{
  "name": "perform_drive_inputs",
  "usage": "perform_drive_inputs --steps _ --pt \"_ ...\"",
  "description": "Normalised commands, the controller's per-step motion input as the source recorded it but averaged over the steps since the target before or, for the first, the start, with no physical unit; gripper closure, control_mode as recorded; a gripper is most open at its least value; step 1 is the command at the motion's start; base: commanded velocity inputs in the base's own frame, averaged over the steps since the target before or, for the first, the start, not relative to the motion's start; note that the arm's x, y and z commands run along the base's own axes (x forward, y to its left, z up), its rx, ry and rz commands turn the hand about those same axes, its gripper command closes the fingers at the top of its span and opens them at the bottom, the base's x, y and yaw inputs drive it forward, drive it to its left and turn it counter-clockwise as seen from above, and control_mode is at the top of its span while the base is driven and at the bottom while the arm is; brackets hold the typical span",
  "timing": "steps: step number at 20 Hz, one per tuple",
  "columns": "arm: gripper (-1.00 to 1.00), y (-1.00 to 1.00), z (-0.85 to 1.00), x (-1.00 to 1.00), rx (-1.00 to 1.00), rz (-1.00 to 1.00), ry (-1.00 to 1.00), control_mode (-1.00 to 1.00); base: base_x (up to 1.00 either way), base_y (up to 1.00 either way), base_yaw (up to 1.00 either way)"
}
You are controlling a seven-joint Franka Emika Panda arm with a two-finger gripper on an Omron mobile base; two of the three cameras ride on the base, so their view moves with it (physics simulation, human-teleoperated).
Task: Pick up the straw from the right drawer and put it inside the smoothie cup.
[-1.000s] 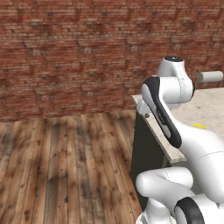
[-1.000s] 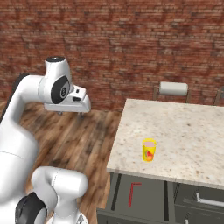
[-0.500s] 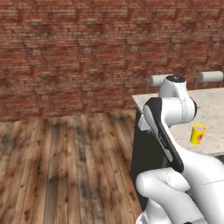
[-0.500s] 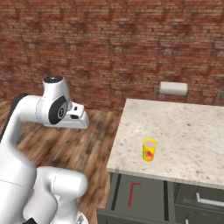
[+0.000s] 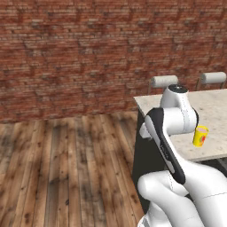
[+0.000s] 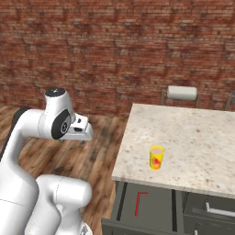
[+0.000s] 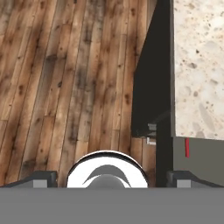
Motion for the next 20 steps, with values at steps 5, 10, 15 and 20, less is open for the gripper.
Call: perform_drive_inputs --steps 5,10,15,20 --pt "-1.0 0.0 0.0 0.0 0.0 0.0 0.0 1.0 -0.37 0.0 0.01" --pt "-1.0 0.0 0.0 0.0 0.0 0.0 0.0 1.0 -0.75 0.0 0.0" --pt "-1.0 0.0 0.0 0.0 0.0 0.0 0.0 1.0 -0.8 0.0 0.0" --pt "-1.0 0.0 0.0 0.0 0.0 0.0 0.0 1.0 -0.65 0.0 0.0"
